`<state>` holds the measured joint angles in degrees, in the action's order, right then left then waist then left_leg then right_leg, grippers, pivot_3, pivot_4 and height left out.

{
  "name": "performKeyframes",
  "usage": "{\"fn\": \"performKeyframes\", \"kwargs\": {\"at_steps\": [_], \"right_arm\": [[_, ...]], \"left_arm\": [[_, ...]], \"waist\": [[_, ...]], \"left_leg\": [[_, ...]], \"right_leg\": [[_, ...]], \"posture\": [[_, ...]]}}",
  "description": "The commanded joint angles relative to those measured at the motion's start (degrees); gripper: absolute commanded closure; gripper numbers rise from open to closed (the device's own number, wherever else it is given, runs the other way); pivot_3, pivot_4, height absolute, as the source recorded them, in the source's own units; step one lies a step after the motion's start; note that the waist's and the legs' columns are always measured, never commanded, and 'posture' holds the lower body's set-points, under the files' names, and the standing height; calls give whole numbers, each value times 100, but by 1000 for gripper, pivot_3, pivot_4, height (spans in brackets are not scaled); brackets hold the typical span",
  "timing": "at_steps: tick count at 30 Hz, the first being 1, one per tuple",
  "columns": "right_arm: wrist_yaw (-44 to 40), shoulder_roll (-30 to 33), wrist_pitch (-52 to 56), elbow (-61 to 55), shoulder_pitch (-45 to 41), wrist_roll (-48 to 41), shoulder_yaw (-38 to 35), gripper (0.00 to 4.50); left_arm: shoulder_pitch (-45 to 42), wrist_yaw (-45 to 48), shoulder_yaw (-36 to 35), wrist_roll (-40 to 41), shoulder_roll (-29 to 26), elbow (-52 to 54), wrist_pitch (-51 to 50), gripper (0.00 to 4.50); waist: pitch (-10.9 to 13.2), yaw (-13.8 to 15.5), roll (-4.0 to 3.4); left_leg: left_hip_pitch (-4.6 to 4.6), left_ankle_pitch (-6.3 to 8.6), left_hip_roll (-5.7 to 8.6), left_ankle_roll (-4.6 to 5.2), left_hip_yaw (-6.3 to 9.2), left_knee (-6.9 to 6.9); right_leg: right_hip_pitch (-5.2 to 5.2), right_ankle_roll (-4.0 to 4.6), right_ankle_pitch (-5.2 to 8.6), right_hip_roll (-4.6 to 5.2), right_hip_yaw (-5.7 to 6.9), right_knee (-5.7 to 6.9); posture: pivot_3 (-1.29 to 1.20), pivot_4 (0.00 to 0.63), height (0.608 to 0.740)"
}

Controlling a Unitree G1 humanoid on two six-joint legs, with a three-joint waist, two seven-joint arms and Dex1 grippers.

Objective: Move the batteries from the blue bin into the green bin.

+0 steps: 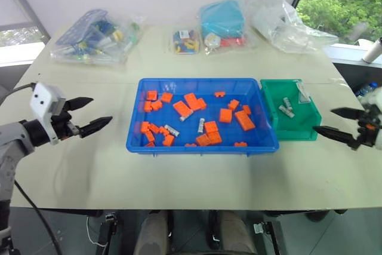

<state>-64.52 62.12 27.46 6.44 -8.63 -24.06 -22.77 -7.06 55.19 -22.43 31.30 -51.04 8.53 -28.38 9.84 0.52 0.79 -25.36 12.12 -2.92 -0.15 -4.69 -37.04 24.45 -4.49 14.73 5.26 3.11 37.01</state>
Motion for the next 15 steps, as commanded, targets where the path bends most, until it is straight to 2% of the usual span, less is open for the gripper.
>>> {"fn": "performKeyframes", "kwargs": {"at_steps": [1,4,7,13,15], "right_arm": [[120,-20,206,-950,-693,-269,330,16],[348,-350,408,-1468,-1554,-248,1042,16],[707,-965,488,-1787,-2443,144,2009,16],[1114,-2093,-205,-1400,-3380,1242,3434,16],[1229,-2400,-1011,-905,-3674,2121,4196,16]], "left_arm": [[12,122,62,341,-72,634,-270,0],[-79,225,204,545,-142,950,-503,0],[-216,306,424,627,-139,1157,-589,0],[-588,296,893,566,-18,1157,-585,0],[-742,265,1083,537,81,1143,-577,0]], "waist": [[3,-36,-5],[4,-52,-4],[6,-79,-5],[7,-66,-1],[7,-83,-1]], "left_leg": [[0,0,-1,0,0,0],[1,0,-3,0,5,0],[-1,0,-2,0,6,-1],[-15,0,8,0,2,-2],[-14,0,9,0,-2,-5]], "right_leg": [[0,0,0,-1,-1,0],[1,0,0,-9,0,2],[2,1,0,-10,0,1],[4,-3,-2,-8,3,2],[4,-15,-9,-9,3,2]], "posture": [[0,150,736],[0,150,736],[0,150,736],[0,150,736],[0,150,736]]}}
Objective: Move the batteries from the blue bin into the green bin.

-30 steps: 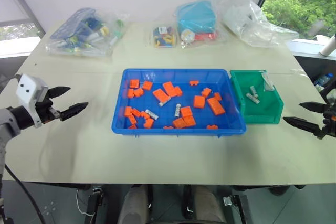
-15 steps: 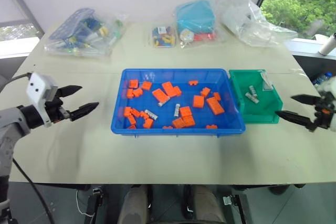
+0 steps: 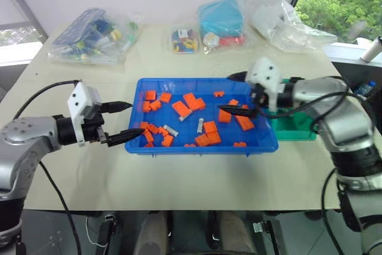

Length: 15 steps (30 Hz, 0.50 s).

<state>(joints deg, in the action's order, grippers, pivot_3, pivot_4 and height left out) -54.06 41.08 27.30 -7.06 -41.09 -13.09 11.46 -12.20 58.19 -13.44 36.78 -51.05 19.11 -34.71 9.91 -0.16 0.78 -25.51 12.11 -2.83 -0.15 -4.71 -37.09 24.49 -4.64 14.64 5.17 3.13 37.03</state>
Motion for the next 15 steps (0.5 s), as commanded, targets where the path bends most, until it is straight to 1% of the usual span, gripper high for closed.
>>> {"fn": "performKeyframes", "kwargs": {"at_steps": [1,3,9,13,15], "right_arm": [[221,-426,-1397,724,-546,1383,1064,16],[300,-680,-1893,1214,-714,1762,1349,16],[527,-1320,-3076,2369,-944,2467,1778,16],[687,-1638,-3650,2991,-1100,2852,1887,16],[701,-1808,-3768,3236,-1163,2872,1858,16]], "left_arm": [[-291,-52,256,0,129,83,35,0],[-364,-77,340,14,195,68,-9,0],[-376,-155,485,-76,327,31,29,0],[-341,-189,485,-65,367,71,9,0],[-290,-192,482,-66,363,109,9,0]], "waist": [[0,-27,0],[0,-47,1],[0,-57,1],[0,-72,0],[0,-73,0]], "left_leg": [[4,0,0,0,0,-1],[6,-1,0,0,2,-2],[4,-1,-1,-1,2,-1],[7,-2,-4,-3,2,-1],[7,-3,-5,-3,3,0]], "right_leg": [[-2,-1,-1,-1,0,4],[-4,-4,-2,-6,0,6],[-2,-10,-5,-8,0,10],[-2,-10,-5,-12,0,14],[-2,-10,-5,-12,0,14]], "posture": [[0,150,736],[0,150,736],[0,150,736],[0,150,736],[0,150,736]]}}
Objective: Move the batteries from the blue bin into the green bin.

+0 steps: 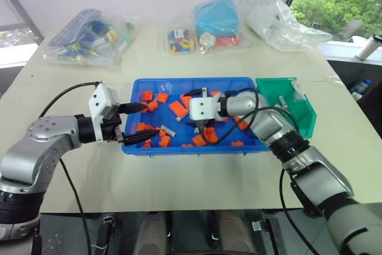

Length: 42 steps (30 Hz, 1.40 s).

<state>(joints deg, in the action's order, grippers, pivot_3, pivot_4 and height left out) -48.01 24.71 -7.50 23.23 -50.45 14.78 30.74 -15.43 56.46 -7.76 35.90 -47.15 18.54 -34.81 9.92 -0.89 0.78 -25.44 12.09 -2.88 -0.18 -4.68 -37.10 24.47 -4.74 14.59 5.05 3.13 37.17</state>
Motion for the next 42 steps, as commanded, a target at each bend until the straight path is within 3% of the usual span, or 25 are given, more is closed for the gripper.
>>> {"fn": "performKeyframes", "kwargs": {"at_steps": [1,4,6,9,14,24,35,40,42], "right_arm": [[99,-247,-338,315,-258,81,-102,16],[126,-403,-503,625,-356,112,-162,16],[131,-463,-610,808,-408,123,-181,519],[115,-472,-737,933,-409,139,-195,1555],[-28,-428,-728,875,-354,81,-268,3899],[61,-559,-699,934,-430,184,-365,3899],[64,-1610,-278,568,-488,62,-287,3899],[-48,-1805,-46,432,-377,103,-232,3899],[-135,-1781,91,316,-349,43,-271,3385]], "left_arm": [[61,-16,-87,18,-33,182,26,0],[131,-15,-87,-6,-50,230,50,0],[155,-22,-104,-14,-58,239,63,0],[193,-49,-123,-20,-53,275,72,0],[205,-90,-109,-43,-28,284,99,0],[6,-130,3,-146,56,105,199,0],[-56,-135,32,-214,137,51,261,0],[-21,-145,0,-229,139,61,283,0],[-5,-142,-24,-225,136,66,281,0]], "waist": [[0,1,0],[0,5,0],[0,13,0],[0,9,0],[1,-5,-1],[1,-2,-1],[1,-12,-1],[1,22,-1],[0,20,-1]], "left_leg": [[0,0,0,0,0,0],[0,0,0,-1,0,0],[0,0,0,-1,0,0],[0,0,0,-1,1,-1],[2,-1,-1,-1,1,1],[2,0,0,-1,0,1],[2,-1,-2,-2,1,2],[2,-1,-2,-2,2,1],[2,-1,-1,-3,2,1]], "right_leg": [[0,0,0,0,0,0],[-1,0,0,0,0,1],[-1,0,0,1,0,1],[-2,0,0,1,0,0],[-1,0,0,0,0,2],[-1,0,0,1,0,1],[0,0,0,-1,0,4],[-2,0,0,1,0,3],[-3,1,0,2,0,3]], "posture": [[0,150,736],[0,150,736],[0,150,736],[0,150,736],[0,150,736],[0,150,736],[0,150,736],[0,150,736],[0,150,736]]}}
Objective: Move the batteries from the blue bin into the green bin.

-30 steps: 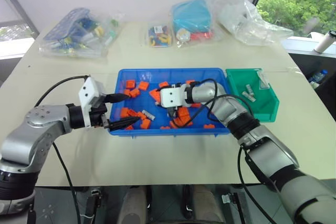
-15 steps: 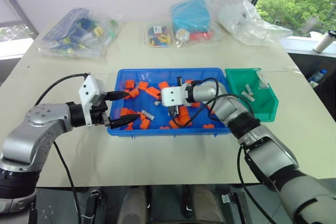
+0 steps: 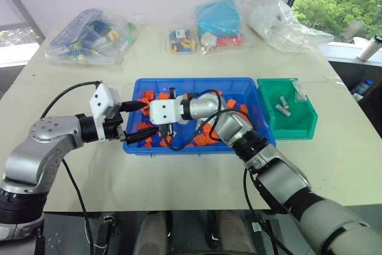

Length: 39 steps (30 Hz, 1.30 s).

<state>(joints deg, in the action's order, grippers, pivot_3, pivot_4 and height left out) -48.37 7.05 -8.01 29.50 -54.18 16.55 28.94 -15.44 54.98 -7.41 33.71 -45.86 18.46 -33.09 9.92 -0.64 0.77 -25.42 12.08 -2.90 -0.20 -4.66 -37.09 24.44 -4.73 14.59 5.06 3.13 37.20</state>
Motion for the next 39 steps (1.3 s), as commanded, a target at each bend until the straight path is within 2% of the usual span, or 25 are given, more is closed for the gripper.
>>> {"fn": "performKeyframes", "kwargs": {"at_steps": [1,4,7,11,16,22,28,31,33,34,35,39], "right_arm": [[-128,6,203,-380,15,-140,-113,3034],[-587,180,367,-537,-108,-265,-134,1602],[-1070,426,408,-392,-343,-400,-177,1602],[-1715,561,1881,-310,-692,-984,-600,1602],[-2120,697,4053,-1654,-285,-1582,-733,1602],[-1801,861,5257,-2477,205,-1655,-494,1602],[-1321,757,5408,-2317,322,-1653,-455,1602],[-1225,776,5339,-2247,390,-1668,-430,2405],[-1163,802,5247,-2195,452,-1631,-382,3274],[-1144,811,5225,-2186,475,-1626,-367,3951],[-1132,810,5237,-2192,499,-1643,-357,4229],[-1115,806,5305,-2295,556,-1707,-326,4229]], "left_arm": [[8,15,-66,-2,2,76,105,0],[21,72,-42,-17,-23,67,125,0],[-28,113,-3,-46,-16,24,159,0],[-101,129,6,-95,19,-30,220,0],[-99,87,-17,-134,53,-65,260,0],[-91,94,-38,-125,47,-45,216,0],[-232,132,-17,-104,-8,-55,119,0],[-279,162,-10,-98,-21,-53,91,0],[-293,172,4,-99,-30,-45,77,0],[-301,170,10,-96,-32,-35,66,0],[-308,172,14,-94,-35,-32,60,0],[-294,195,16,-99,-40,-28,67,0]], "waist": [[0,-13,0],[0,-31,-1],[0,-28,-1],[1,-26,-1],[0,-20,-1],[0,-16,0],[0,-17,0],[0,-13,0],[0,-17,0],[0,-19,0],[0,-20,0],[0,-20,0]], "left_leg": [[0,0,0,0,0,0],[0,0,0,0,0,2],[1,0,0,0,0,2],[1,0,-1,0,0,1],[0,0,-1,0,1,4],[0,0,-1,0,2,3],[-1,1,-1,0,1,3],[-1,1,0,0,1,3],[-1,0,0,0,1,3],[-1,1,0,0,1,3],[-1,0,0,0,1,3],[-1,1,0,0,1,4]], "right_leg": [[0,0,0,0,0,0],[2,0,0,-2,0,1],[2,0,0,-2,0,1],[2,0,0,-2,1,1],[2,0,0,-2,1,1],[2,1,0,-1,2,2],[4,1,0,-1,2,2],[4,1,0,-1,2,1],[4,1,0,-1,2,1],[4,1,0,-1,2,1],[4,1,0,-1,2,1],[4,1,0,-2,2,1]], "posture": [[0,150,736],[0,150,736],[0,150,736],[0,150,736],[0,150,736],[0,150,736],[0,150,736],[0,150,736],[0,150,736],[0,150,736],[0,150,736],[0,150,736]]}}
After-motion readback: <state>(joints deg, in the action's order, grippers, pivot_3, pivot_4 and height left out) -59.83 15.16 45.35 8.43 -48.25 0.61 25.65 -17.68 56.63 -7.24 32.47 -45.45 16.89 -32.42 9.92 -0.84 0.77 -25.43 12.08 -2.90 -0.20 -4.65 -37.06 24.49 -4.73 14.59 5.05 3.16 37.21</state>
